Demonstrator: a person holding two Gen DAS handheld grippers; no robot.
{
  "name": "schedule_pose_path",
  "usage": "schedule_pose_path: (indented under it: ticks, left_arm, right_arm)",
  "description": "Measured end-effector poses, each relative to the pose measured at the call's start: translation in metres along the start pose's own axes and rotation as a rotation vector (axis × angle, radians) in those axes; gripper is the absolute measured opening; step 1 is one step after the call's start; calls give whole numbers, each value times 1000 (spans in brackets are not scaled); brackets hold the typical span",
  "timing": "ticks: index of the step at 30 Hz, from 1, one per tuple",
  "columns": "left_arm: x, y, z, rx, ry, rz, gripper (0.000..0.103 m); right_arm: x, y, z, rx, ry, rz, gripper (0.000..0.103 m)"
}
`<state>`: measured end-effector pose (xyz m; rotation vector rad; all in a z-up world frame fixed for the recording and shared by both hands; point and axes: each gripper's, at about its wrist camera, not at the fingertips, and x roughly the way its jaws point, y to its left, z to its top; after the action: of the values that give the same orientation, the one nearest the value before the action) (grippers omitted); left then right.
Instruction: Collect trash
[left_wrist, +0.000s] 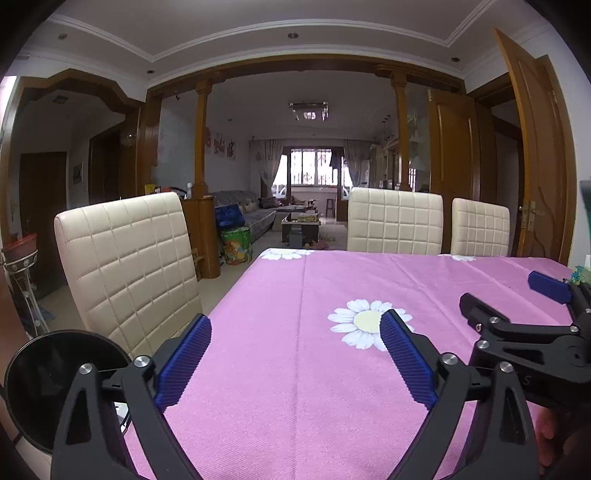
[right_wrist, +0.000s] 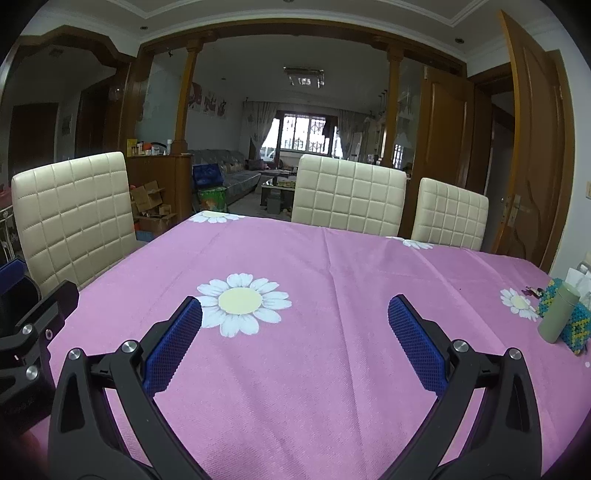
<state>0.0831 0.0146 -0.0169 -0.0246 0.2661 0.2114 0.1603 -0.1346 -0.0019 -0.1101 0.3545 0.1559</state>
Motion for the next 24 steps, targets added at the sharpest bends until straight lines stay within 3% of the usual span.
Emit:
schedule_pose_path:
  ticks: [24]
  left_arm:
    - [7,-4,-2,1,28,1,94]
  right_arm:
    - [-5,-3,2,7,-24,-23,99]
